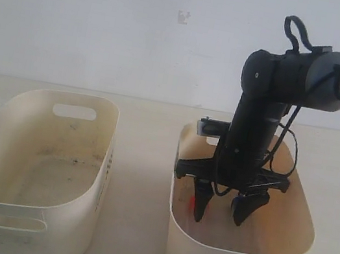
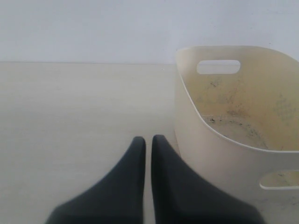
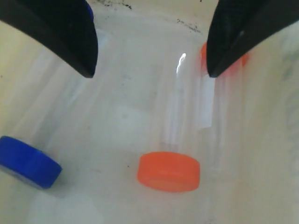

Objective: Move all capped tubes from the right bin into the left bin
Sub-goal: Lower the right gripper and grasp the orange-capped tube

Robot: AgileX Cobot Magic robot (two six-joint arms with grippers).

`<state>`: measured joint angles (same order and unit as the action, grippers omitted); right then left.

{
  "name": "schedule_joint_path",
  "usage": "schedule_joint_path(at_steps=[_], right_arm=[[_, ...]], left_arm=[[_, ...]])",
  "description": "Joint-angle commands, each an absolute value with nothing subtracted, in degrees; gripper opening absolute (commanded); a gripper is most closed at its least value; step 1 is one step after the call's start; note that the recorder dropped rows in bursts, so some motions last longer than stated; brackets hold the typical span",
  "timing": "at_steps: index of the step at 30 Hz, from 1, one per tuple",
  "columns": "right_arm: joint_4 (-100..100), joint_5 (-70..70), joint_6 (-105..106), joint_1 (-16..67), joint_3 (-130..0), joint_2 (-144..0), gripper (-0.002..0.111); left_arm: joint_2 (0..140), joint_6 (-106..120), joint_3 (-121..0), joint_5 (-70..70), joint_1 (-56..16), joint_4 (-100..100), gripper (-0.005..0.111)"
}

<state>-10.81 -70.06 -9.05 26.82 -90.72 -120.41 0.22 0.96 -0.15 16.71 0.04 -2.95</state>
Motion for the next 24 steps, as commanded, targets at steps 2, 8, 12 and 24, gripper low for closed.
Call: schedule_joint_path(at_steps=[2, 8, 12, 24], right_arm=[[-10.8, -70.0, -8.1, 28.1, -90.9, -121.9, 0.063], [-10.9, -69.5, -8.4, 28.1, -90.9, -124.2, 0.063], [-10.9, -70.0, -8.7, 28.2, -90.9, -126.2, 0.063], [-10.9, -70.0, -8.5, 28.2, -90.9, -126.4, 0.023]], left_arm=[[0.0, 1.0, 0.0, 16.5, 0.3, -3.2, 0.004], [0.0, 1.0, 0.0, 16.5, 0.3, -3.2, 0.004], [0.0, 1.0, 0.0, 16.5, 0.3, -3.2, 0.004], [0.0, 1.0, 0.0, 16.5, 0.3, -3.2, 0.004]])
